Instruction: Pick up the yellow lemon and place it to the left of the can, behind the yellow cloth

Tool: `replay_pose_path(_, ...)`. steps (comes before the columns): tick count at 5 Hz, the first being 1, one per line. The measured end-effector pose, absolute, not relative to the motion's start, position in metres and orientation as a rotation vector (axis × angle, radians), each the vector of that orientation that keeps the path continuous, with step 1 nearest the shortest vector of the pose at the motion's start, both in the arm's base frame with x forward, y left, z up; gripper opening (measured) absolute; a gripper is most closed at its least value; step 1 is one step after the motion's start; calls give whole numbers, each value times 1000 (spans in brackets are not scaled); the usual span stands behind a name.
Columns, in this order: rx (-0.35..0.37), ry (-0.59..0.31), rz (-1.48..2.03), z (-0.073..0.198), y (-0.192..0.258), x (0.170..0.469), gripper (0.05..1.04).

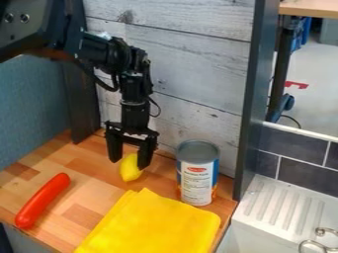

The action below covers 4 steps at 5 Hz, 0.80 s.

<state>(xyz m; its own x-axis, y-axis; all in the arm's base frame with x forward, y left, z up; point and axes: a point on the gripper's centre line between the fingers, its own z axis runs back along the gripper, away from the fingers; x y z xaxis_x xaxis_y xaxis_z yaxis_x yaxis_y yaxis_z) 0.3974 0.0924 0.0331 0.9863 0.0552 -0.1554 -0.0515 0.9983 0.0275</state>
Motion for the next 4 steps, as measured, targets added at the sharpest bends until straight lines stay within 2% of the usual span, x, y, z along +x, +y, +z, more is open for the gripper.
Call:
replay_pose_path(1, 66, 143, 61, 50, 95, 380, 1008)
replay_pose_path(2, 78, 78, 91, 98, 97, 344, 1008)
replay_pose_path(3, 77, 96, 148, 111, 104, 305, 1008)
replay_pose_path(4, 81, 107, 197, 116, 112, 282, 1008)
